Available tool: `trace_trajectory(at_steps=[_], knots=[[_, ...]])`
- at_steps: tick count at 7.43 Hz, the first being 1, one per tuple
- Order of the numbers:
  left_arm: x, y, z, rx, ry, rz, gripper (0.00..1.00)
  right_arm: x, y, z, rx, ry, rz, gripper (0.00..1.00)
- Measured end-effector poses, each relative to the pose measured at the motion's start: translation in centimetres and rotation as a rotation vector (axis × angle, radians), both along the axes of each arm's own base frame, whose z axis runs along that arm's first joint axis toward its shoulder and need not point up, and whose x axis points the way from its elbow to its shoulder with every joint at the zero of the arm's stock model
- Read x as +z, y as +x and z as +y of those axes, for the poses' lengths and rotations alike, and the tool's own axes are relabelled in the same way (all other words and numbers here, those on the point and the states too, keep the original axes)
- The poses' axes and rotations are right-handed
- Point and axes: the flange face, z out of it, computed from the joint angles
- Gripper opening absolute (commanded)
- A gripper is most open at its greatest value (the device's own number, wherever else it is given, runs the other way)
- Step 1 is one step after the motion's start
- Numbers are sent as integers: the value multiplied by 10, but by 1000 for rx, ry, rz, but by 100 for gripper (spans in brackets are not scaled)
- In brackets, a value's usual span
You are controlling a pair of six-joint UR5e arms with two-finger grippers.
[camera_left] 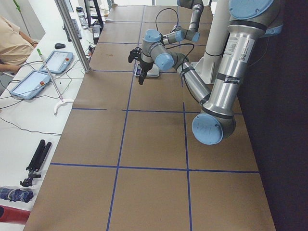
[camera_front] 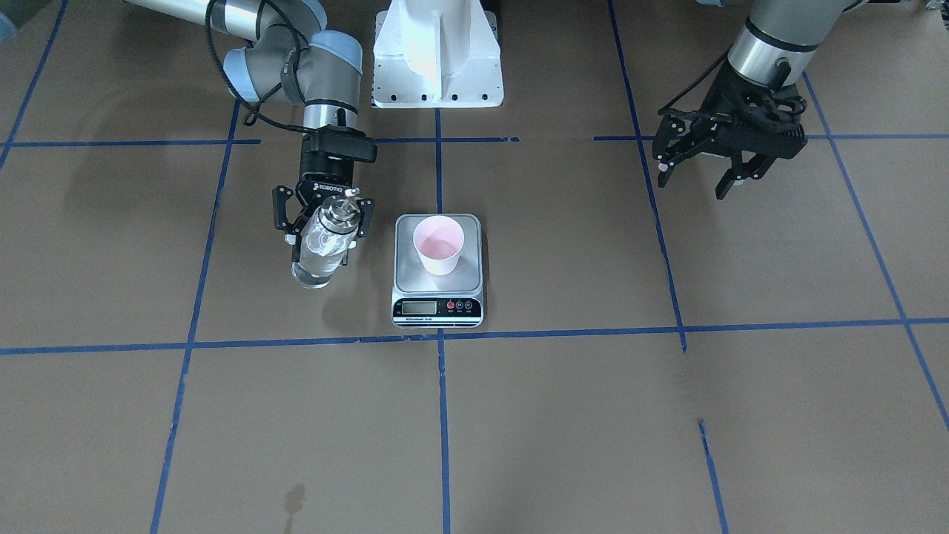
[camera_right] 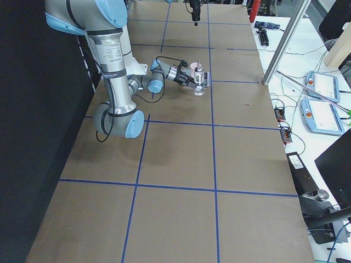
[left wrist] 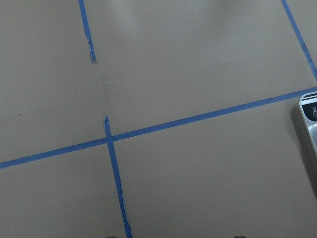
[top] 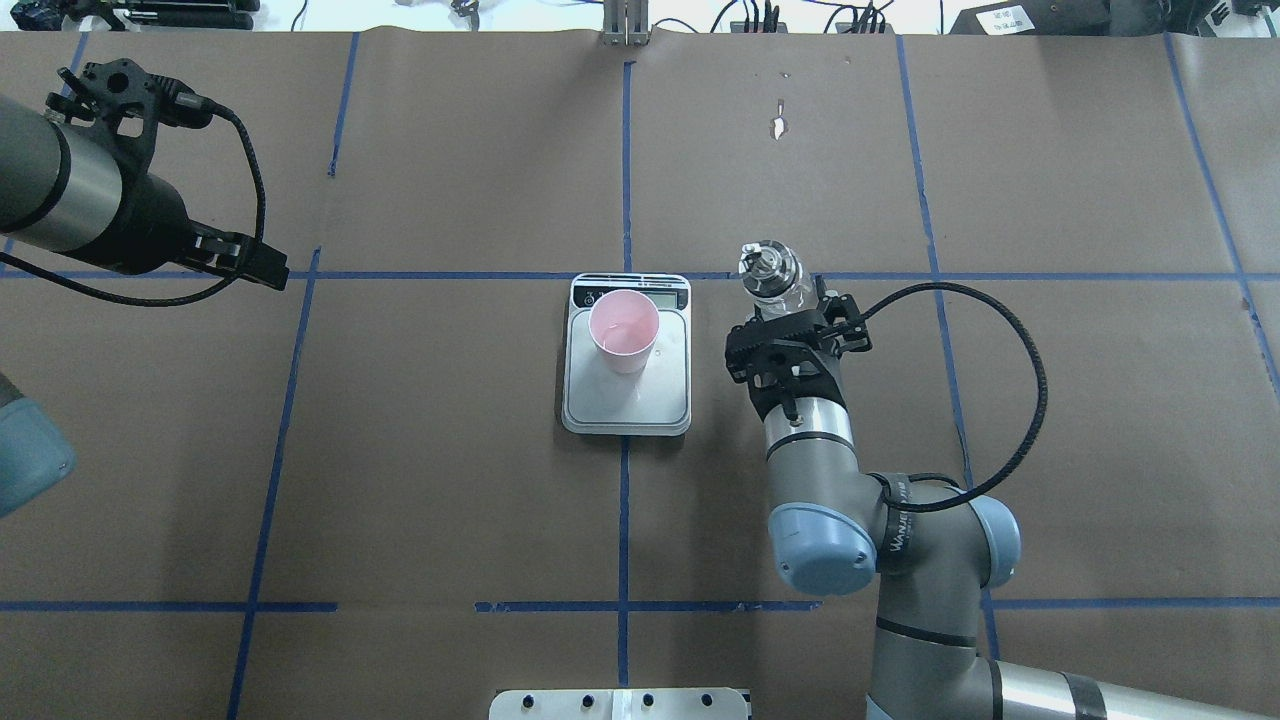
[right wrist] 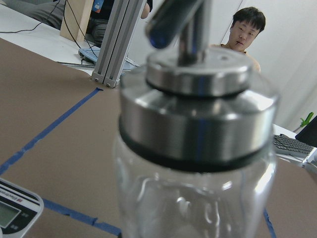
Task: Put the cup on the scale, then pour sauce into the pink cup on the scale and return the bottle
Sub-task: 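Turn the bottle upright and carry it back with the right gripper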
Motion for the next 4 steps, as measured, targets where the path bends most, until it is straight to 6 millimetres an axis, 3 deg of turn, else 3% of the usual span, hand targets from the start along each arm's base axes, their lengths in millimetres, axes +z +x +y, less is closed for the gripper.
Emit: trace_trajectory(at_steps=[4], knots=[[-3, 0, 0, -1, 5, 3, 84, 37, 31, -2, -31, -30, -129, 0]])
